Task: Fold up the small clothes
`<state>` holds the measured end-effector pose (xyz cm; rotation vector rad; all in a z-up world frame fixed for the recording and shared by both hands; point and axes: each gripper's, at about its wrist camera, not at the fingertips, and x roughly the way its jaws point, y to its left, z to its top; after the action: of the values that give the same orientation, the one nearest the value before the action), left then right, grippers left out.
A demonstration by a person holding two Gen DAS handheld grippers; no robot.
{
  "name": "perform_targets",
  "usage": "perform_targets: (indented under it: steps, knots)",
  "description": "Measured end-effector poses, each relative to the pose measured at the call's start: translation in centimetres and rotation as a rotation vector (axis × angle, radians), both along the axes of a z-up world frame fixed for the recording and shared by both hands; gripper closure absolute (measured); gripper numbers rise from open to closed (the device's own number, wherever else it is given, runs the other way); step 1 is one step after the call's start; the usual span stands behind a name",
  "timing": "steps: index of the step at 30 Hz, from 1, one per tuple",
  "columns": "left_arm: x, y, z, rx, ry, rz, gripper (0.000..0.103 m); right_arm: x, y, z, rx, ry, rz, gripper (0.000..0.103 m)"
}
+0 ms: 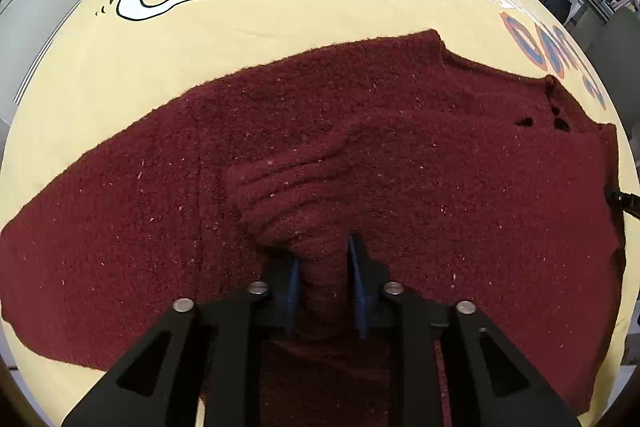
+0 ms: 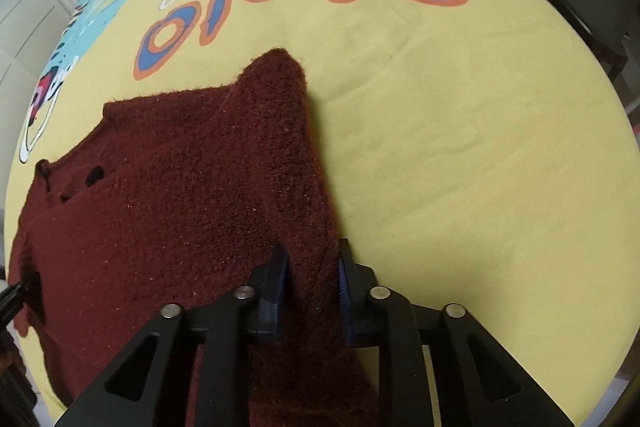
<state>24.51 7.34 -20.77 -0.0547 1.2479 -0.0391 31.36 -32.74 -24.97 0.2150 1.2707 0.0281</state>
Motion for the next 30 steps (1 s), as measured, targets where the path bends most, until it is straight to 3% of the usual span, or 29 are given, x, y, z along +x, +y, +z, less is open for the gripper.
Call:
perform_targets:
  steps: [1, 2, 3, 4, 5, 6, 9, 12, 15, 18, 22, 26, 30]
  knots:
    - [-0.1, 0.1, 0.1, 0.008, 0.002, 0.009, 0.072, -0.1, 0.0, 0.2, 0.003, -0.004, -0.002, 0.069]
    - [-0.2, 0.1, 0.3, 0.025, 0.003, 0.015, 0.061, -0.3, 0.0, 0.4, 0.006, -0.009, -0.005, 0.063]
    - [-0.4, 0.3, 0.8, 0.049, -0.003, 0.016, 0.044, -0.6, -0.2, 0.7, -0.002, -0.012, -0.007, 0.049]
    - [-0.6, 0.3, 1.3, 0.071, -0.012, 0.014, 0.034, -0.8, -0.4, 1.1, -0.024, -0.017, -0.010, 0.041]
    - [-0.7, 0.2, 1.7, 0.078, -0.024, 0.012, 0.020, -1.0, -0.5, 1.6, -0.041, -0.027, -0.010, 0.041]
    - [-0.8, 0.2, 2.3, 0.074, -0.039, 0.017, 0.013, -1.3, -0.5, 2.1, -0.049, -0.040, -0.011, 0.040]
    - [-1.2, 0.2, 4.0, 0.045, -0.087, 0.034, 0.001, -2.3, 0.1, 4.8, -0.074, -0.118, 0.004, 0.019]
    - [-1.1, -1.0, 5.9, 0.010, -0.145, 0.024, 0.001, -3.4, 2.4, 7.4, -0.076, -0.206, 0.063, 0.016]
    - [-0.9, -2.8, 7.1, -0.007, -0.203, -0.012, 0.001, -4.3, 6.2, 9.1, -0.065, -0.266, 0.151, 0.000]
    - [-1.4, -5.0, 6.6, -0.010, -0.230, -0.068, 0.001, -5.3, 10.5, 9.2, -0.045, -0.322, 0.237, 0.000]
    - [-1.4, -6.6, 3.4, -0.028, -0.175, -0.073, 0.001, -6.5, 15.6, 6.6, -0.070, -0.322, 0.320, 0.000]
    - [-1.8, -7.0, 0.0, -0.014, -0.112, -0.079, 0.001, -7.1, 17.9, 3.3, -0.109, -0.304, 0.353, 0.000]
    - [-2.8, -6.7, -1.0, 0.007, -0.139, -0.089, 0.001, -7.1, 17.6, 0.2, -0.160, -0.254, 0.346, 0.000]
